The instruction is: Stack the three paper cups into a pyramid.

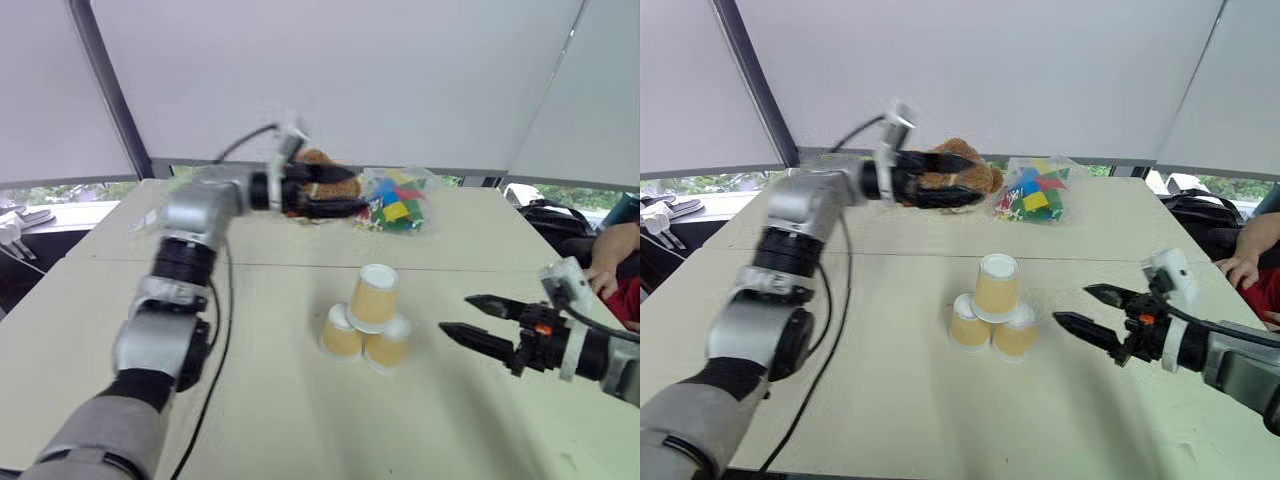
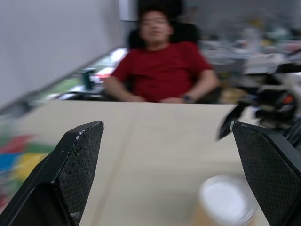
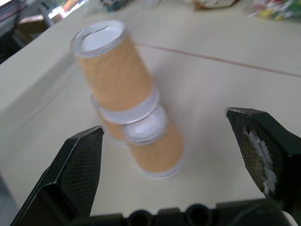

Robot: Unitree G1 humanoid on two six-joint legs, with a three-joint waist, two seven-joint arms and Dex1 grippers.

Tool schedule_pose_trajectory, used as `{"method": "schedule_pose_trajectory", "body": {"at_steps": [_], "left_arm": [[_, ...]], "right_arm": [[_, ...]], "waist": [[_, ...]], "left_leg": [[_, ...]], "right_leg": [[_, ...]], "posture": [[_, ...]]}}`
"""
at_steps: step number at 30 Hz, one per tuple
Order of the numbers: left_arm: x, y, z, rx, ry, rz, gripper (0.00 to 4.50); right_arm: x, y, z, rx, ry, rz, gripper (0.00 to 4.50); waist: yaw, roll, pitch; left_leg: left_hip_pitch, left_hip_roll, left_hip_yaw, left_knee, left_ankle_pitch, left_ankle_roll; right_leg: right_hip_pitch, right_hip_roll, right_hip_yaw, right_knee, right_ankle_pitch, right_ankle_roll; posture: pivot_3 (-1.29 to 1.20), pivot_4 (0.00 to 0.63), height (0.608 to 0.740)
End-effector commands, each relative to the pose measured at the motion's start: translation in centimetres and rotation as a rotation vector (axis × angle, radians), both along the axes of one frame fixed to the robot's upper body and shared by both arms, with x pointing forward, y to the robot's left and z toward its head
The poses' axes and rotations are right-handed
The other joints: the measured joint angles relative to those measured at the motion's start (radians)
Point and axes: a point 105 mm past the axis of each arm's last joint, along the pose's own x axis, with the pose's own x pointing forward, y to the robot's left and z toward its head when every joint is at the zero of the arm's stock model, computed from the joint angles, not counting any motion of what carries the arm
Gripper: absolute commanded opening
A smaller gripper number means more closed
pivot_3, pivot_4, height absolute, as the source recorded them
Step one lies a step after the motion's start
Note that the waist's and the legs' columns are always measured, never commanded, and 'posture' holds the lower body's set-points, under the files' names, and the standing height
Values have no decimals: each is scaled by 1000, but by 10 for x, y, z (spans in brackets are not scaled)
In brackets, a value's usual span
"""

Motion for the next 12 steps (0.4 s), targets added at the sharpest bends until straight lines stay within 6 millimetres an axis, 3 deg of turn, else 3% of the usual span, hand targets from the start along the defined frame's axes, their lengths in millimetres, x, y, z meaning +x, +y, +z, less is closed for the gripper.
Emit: {"method": "schedule_pose_trajectory", "body": {"at_steps": [1,4,8,12], "left_arm": [[-3,49,-30,30,65,192,4464],[-19,71,-63,78,130,290,4464],[-45,86,-107,76,251,401,4464],[-63,95,-139,24,356,521,4464]], "right_arm": [[4,-17,0,-18,-53,-37,4500],[8,-22,-11,-29,-18,-31,4500],[19,-23,-23,-28,12,-9,4500],[30,-29,-35,-32,31,-29,4500]], "waist": [[0,1,0],[-1,0,0],[4,0,0],[7,0,0]], "left_leg": [[0,0,0,0,0,0],[1,2,0,0,1,-2],[0,1,0,1,3,-5],[2,0,-2,1,3,-5]], "right_leg": [[0,0,0,1,0,0],[-1,1,0,3,0,0],[0,0,1,4,0,0],[4,0,1,4,0,0]], "posture": [[0,150,740],[0,150,740],[0,150,740],[0,150,740]]}}
